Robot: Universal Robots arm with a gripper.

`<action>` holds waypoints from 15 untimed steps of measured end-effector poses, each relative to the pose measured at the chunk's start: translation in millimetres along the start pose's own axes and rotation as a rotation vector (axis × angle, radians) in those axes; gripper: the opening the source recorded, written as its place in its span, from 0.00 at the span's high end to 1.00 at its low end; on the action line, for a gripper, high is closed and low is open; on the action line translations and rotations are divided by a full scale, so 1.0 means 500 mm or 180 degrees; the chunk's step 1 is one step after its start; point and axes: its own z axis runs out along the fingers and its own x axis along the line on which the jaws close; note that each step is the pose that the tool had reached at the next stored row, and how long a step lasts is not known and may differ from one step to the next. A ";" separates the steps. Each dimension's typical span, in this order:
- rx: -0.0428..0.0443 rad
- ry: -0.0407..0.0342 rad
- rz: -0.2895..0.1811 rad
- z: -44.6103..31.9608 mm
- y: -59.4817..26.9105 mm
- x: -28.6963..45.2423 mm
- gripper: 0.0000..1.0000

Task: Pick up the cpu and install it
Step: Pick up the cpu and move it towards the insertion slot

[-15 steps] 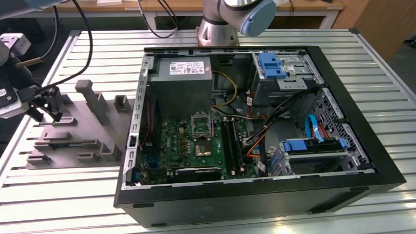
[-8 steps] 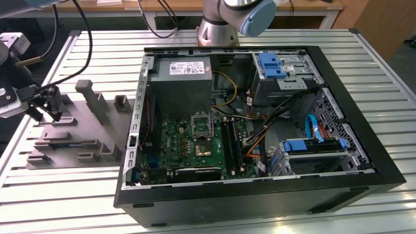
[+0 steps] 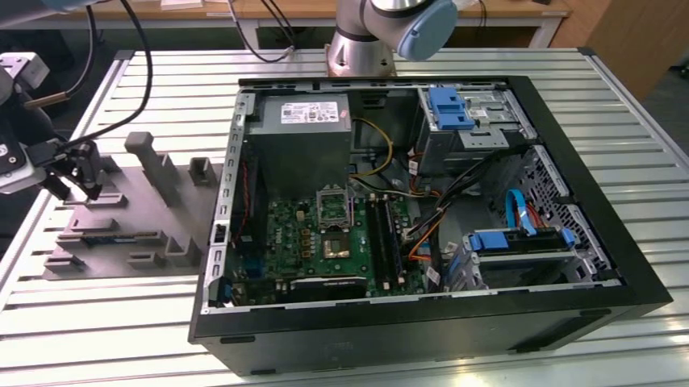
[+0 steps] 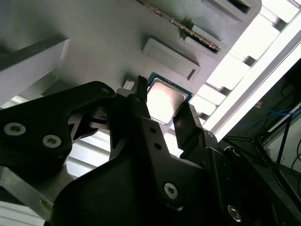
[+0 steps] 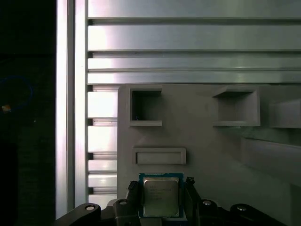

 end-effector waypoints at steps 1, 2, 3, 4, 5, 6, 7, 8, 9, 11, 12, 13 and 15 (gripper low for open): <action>0.0000 0.0000 0.0000 -0.001 0.000 0.000 0.53; 0.0000 0.0000 0.0000 -0.001 0.000 0.000 0.53; 0.0000 0.0000 0.0000 -0.002 0.000 0.000 0.53; 0.0000 0.0000 0.0000 -0.003 0.000 0.000 0.53; 0.0000 0.0000 0.0000 -0.003 0.000 0.000 0.53; 0.0000 -0.0001 0.0000 -0.004 0.000 0.000 0.53; 0.0000 0.0000 0.0000 -0.005 0.000 0.000 0.53; 0.0000 0.0000 0.0000 -0.006 0.000 0.000 0.53; 0.0000 0.0000 0.0000 -0.007 0.000 0.000 0.53; -0.0001 -0.0001 0.0000 -0.007 0.000 0.000 0.53; -0.0001 -0.0001 0.0000 -0.008 0.000 0.000 0.53; 0.0000 0.0000 0.0000 -0.008 0.000 0.000 0.53; 0.0000 0.0000 0.0000 -0.009 0.000 0.000 0.53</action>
